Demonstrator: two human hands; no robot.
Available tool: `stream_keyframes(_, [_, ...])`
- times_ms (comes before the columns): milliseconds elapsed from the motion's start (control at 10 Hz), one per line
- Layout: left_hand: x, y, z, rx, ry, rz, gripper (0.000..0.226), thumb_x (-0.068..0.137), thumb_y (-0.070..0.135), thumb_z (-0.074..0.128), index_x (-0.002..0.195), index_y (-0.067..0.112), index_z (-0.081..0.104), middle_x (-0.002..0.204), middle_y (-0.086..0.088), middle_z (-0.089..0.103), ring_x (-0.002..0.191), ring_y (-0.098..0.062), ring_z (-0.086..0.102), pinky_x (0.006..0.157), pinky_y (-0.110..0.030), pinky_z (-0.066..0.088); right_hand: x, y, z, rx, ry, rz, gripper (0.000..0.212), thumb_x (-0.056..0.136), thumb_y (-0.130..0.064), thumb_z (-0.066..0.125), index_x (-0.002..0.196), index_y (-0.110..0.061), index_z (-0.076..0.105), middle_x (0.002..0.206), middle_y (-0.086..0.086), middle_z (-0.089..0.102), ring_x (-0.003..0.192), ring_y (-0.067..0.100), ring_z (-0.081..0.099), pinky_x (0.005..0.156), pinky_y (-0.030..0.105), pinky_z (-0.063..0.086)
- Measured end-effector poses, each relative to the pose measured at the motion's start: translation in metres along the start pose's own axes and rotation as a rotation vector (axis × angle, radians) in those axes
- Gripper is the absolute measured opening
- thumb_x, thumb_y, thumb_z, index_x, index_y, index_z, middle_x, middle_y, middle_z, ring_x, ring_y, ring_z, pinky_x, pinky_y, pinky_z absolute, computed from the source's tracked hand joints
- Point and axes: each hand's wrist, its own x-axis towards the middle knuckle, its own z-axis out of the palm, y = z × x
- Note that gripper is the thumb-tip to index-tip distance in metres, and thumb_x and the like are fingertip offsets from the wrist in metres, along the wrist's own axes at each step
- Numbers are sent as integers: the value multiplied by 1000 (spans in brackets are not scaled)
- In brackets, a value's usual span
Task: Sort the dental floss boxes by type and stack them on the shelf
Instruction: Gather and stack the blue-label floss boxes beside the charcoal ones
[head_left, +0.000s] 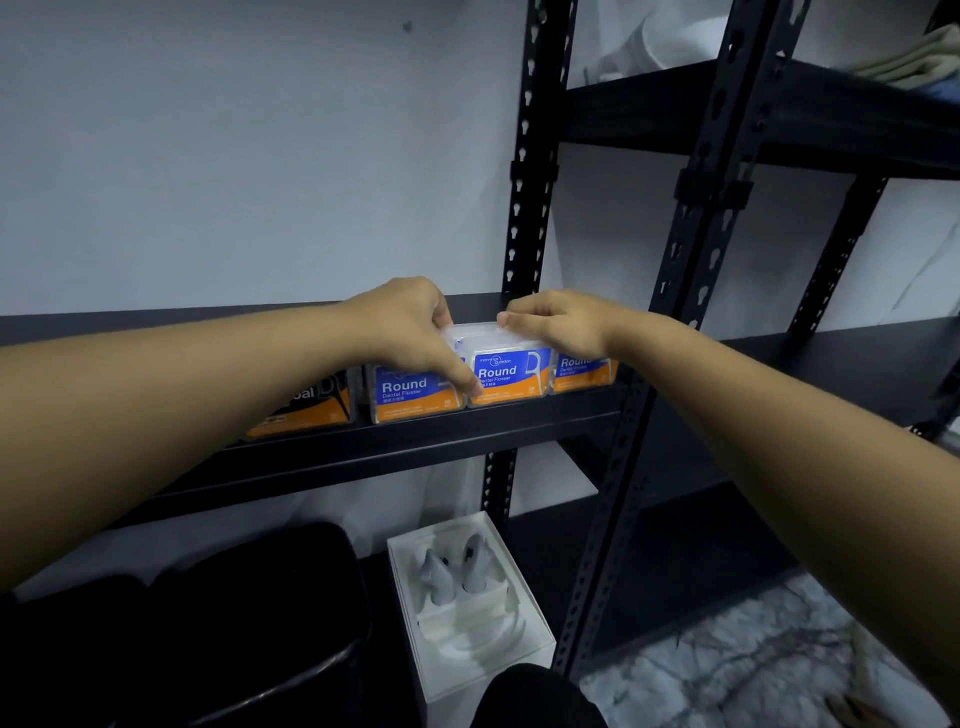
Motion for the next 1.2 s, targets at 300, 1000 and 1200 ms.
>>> stream_keyframes(300, [1,1,0,20,6,-10,70,57,58,90,110,18,69,102,2,72,80,-11,68,63,-26,54,3,1,1,-11,12,-7,42,105,-54,39,105,-22,65,92,-6,74,85,8,70,75,27,48])
stream_keyframes(1000, [-3,12,-5,107,-10,19,77,62,73,77,113,18,60,108,1,67,93,-17,65,84,-36,56,0,-5,-5,4,62,8,42,104,-53,42,108,-21,69,100,1,72,94,18,67,90,40,51])
stream_keyframes(1200, [2,-4,-38,62,124,-12,56,95,57,43,118,10,64,125,-14,64,107,-28,57,85,-34,44,3,-14,-10,-33,189,1,34,104,-54,42,109,-28,63,102,-6,68,93,11,61,79,33,43])
